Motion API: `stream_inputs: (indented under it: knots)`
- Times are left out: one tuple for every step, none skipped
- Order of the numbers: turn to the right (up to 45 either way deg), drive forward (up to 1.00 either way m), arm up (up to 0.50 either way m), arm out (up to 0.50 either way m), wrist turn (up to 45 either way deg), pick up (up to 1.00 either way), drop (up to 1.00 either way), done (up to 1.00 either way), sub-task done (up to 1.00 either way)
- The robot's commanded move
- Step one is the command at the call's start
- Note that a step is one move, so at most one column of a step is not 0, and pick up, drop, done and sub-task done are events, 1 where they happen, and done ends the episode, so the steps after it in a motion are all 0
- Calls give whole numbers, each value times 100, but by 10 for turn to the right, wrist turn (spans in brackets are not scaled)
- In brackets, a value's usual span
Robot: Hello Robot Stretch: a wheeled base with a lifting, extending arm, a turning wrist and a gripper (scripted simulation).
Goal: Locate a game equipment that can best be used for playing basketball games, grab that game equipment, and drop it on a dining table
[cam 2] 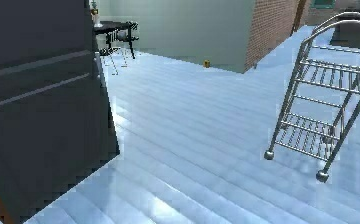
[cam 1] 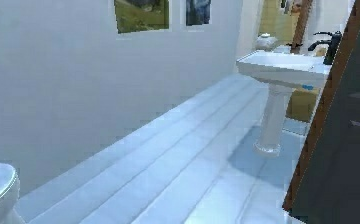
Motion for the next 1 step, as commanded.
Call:
stream_inputs:
  knots:
    - [0,100,0,0,0,0,0,0,0]
